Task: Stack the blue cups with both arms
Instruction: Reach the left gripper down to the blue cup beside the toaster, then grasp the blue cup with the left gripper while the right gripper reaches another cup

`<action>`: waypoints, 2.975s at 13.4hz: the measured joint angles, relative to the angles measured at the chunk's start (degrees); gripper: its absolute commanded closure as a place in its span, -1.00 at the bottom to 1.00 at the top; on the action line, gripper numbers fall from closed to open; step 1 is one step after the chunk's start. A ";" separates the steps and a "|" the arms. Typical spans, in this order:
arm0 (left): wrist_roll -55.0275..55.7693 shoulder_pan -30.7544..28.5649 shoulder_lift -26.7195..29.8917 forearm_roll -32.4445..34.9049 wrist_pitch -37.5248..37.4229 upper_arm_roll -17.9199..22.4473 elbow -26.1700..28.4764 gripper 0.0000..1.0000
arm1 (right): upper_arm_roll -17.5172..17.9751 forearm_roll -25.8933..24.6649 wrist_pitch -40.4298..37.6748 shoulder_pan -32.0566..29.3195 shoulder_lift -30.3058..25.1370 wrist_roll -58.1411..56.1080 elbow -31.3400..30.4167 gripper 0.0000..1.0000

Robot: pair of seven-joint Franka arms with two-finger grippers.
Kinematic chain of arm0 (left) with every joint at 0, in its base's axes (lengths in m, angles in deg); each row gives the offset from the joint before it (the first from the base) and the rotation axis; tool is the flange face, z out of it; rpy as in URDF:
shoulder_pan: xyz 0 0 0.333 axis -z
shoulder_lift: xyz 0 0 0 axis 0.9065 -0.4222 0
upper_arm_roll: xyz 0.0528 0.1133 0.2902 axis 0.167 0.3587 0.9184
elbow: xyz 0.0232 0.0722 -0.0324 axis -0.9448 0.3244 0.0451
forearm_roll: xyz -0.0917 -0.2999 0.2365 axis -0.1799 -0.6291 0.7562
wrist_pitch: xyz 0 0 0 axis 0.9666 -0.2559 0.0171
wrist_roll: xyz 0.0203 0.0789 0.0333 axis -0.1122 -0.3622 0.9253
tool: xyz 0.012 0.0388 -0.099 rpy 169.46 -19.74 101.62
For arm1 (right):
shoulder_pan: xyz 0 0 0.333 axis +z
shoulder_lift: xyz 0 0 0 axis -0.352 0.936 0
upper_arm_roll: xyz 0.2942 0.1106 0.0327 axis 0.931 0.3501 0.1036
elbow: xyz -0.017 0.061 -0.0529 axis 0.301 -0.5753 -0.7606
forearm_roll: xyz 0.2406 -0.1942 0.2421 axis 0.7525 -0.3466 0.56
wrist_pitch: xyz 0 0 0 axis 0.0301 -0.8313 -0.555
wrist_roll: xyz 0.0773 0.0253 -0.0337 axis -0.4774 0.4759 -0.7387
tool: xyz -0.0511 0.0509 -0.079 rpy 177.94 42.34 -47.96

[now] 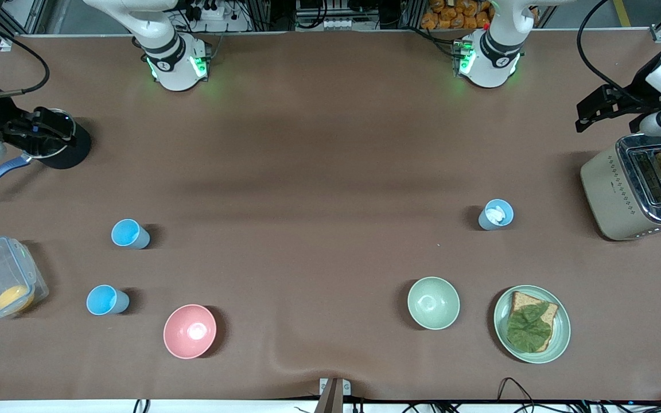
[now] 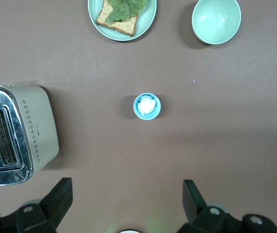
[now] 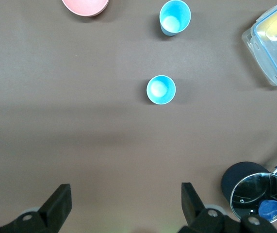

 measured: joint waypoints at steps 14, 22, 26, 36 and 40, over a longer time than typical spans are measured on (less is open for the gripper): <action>-0.24 -3.35 -5.18 0.93 28.08 0.27 22.70 -1.00 | -0.03 0.00 0.08 -0.01 0.03 0.00 -0.66 -1.00; -0.37 -3.22 -13.87 0.94 48.71 -0.16 33.28 -0.92 | -0.63 0.01 -0.56 -3.20 8.46 -0.05 -1.10 -1.00; -0.36 -3.14 -19.36 0.93 54.36 -1.89 33.27 -0.67 | -0.66 0.05 2.40 -5.68 17.39 -3.86 3.21 -1.00; -0.37 -3.06 -23.49 0.79 58.01 -2.70 32.99 1.00 | 0.07 0.23 38.69 -3.93 27.79 -6.60 -9.46 -1.00; 0.07 -2.97 -23.46 0.78 58.12 -5.98 32.09 1.00 | -0.23 0.23 44.08 -3.86 29.74 -3.66 -14.63 -1.00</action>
